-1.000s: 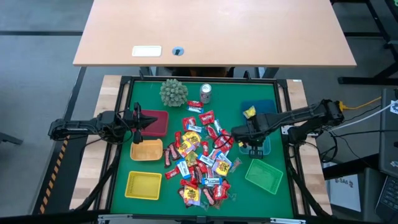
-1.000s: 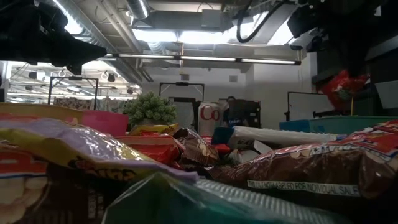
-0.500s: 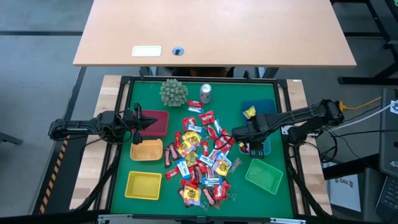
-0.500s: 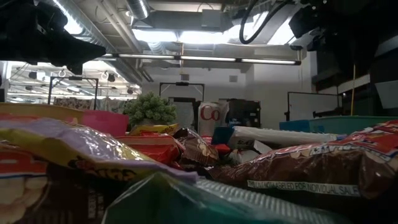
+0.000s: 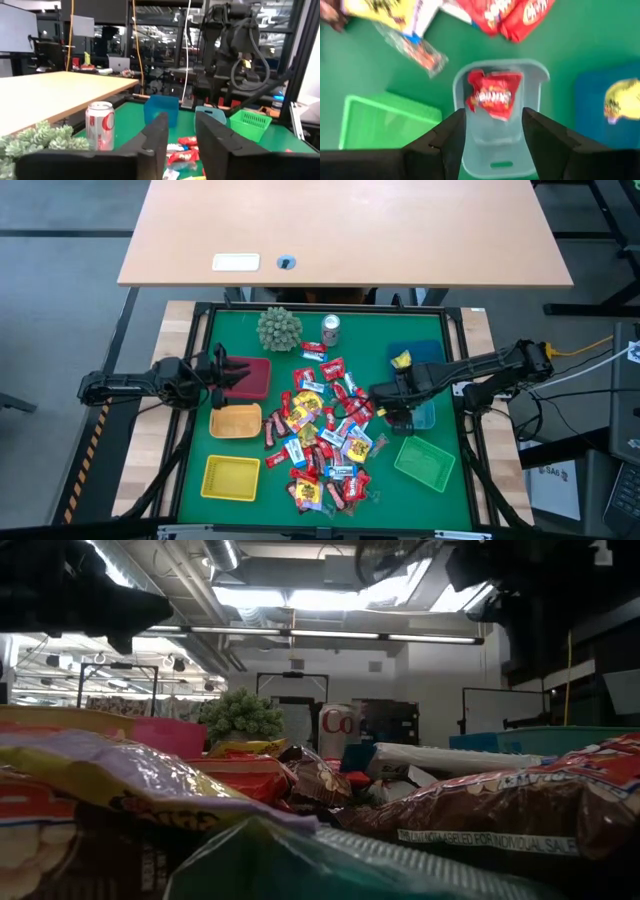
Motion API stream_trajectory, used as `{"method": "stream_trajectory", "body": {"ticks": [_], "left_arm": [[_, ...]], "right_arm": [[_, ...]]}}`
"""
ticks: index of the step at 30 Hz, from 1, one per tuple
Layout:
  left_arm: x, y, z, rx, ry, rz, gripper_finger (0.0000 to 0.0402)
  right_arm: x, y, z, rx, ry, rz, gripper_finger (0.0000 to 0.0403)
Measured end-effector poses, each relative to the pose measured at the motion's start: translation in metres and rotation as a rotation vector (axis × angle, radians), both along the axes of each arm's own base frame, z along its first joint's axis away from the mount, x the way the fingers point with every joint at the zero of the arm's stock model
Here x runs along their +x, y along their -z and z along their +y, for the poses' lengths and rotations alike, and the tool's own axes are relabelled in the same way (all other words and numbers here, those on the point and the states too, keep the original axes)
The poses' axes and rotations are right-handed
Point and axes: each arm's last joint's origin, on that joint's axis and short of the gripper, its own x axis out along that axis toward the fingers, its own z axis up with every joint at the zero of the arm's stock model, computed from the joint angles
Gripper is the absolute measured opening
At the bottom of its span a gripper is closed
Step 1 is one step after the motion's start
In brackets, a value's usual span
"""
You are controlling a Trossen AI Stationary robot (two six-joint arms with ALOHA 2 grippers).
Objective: Sort candy
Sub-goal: Put the red chocolate bar into the red bin
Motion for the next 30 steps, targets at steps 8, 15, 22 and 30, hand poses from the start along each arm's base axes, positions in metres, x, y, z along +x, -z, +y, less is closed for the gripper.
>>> {"method": "stream_trajectory", "body": {"ticks": [8, 15, 22, 30], "left_arm": [[0.000, -0.007, 0.000, 0.003, 0.000, -0.068, 0.0124], [0.001, -0.006, 0.000, 0.003, 0.000, -0.053, 0.0122], [0.001, -0.005, 0.000, 0.003, 0.000, -0.052, 0.0122], [0.001, -0.005, 0.000, 0.003, 0.000, -0.051, 0.0122]], "right_arm": [[0.022, -0.004, -0.006, -0.147, 0.117, -0.255, 0.0193], [0.040, 0.002, -0.029, -0.116, 0.333, -0.323, 0.0193], [0.057, 0.035, -0.044, -0.078, 0.400, -0.194, 0.0193], [0.072, 0.074, -0.049, -0.086, 0.368, -0.061, 0.0193]]}}
